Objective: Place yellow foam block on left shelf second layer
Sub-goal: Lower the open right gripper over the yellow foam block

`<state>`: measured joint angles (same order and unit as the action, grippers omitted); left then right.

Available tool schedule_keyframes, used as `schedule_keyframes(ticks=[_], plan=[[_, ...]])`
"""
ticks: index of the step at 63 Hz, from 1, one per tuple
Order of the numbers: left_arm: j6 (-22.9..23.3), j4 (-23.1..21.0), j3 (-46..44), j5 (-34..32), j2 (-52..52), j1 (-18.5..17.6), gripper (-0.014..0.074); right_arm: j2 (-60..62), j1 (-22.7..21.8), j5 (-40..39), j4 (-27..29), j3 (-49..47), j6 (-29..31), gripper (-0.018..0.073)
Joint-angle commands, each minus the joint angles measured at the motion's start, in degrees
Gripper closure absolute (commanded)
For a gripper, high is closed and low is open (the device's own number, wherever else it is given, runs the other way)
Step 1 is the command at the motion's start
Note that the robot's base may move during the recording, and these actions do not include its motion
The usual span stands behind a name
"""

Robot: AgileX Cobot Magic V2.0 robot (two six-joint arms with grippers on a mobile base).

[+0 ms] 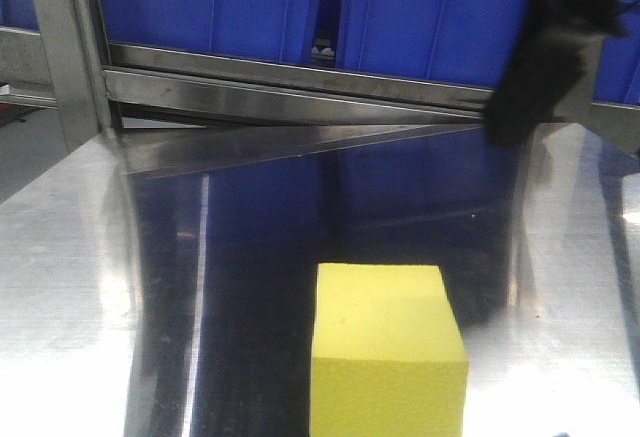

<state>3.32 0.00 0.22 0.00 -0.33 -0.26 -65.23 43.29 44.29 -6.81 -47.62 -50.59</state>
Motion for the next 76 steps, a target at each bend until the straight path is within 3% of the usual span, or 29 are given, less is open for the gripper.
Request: schedule_keyframes(ticks=[1,26,46,76], plan=[[0.2,-0.3,1.4,-4.6,-1.1,0.1,0.0472,-3.7,3.1,2.0,-2.0,-5.8,-5.9,-0.0073],[0.2,-0.3,1.4,-4.6,-1.1,0.1,0.0472,-16.7,12.4,6.0,-3.0,-16.4,-11.6,-0.0073],[0.2,-0.3,1.4,-4.6,-1.1,0.1,0.0472,-19.5,15.2,7.4,-5.7,-16.5,-16.7,-0.0073],[0.2,-0.3,1.4,-4.6,-1.1,0.1,0.0472,-21.2,15.4,8.0,-7.1,-16.5,-17.7,-0.0073]])
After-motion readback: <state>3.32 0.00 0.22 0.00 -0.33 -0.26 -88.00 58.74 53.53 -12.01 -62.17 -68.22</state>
